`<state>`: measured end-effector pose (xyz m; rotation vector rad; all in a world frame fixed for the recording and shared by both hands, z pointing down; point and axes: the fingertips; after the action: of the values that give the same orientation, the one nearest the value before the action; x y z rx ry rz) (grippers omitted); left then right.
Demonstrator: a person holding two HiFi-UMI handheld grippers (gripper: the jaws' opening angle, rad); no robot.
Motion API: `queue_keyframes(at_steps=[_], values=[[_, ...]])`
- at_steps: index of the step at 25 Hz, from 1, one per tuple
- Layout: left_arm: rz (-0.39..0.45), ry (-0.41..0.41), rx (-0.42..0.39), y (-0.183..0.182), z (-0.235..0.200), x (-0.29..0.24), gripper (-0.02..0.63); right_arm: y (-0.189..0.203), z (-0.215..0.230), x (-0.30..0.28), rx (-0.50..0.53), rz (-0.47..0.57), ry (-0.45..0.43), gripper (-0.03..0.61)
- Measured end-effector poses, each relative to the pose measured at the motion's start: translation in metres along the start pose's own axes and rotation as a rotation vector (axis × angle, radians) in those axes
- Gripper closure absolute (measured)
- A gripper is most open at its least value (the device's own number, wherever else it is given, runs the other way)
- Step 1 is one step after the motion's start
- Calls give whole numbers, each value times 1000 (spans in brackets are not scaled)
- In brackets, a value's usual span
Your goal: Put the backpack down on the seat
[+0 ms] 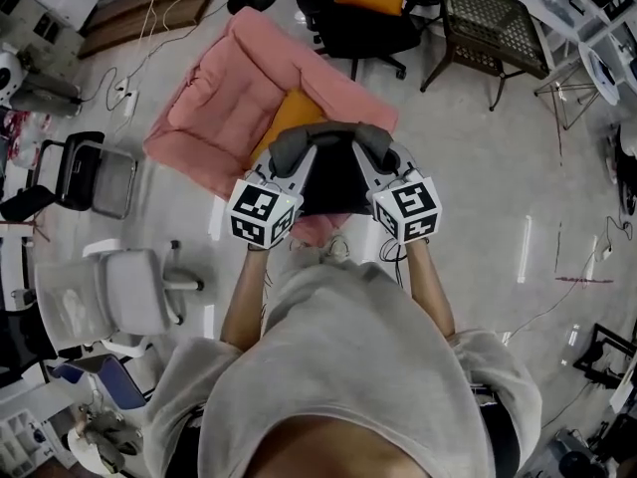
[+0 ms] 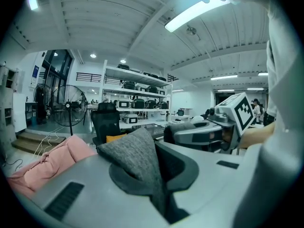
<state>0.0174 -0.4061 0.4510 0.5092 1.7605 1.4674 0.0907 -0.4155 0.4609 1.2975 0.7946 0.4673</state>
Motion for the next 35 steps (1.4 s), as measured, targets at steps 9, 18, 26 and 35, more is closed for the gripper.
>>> queue_keyframes(at_steps=[9,18,26,35], values=[[-43,44,39,20,-31,-32,588,17,22,-39,-47,-50,31,546],[-122,123,96,60,-95,-86,588,55,54,-114,-117,-166,87,546],[-173,166,133,88,-140,-132,588,79,86,-172,-116,-248,101,546],[-234,175,139,118,-176,-171,586,101,116,-222,-134,-286,105,527]])
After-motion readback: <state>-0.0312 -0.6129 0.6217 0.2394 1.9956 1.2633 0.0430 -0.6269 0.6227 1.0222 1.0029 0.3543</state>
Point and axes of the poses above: the fingertips, and each gripper's own axes: x backward along the fingers, z to its right, y out of its underside, and after that the axes turned 3 degrees about -y, right-handed
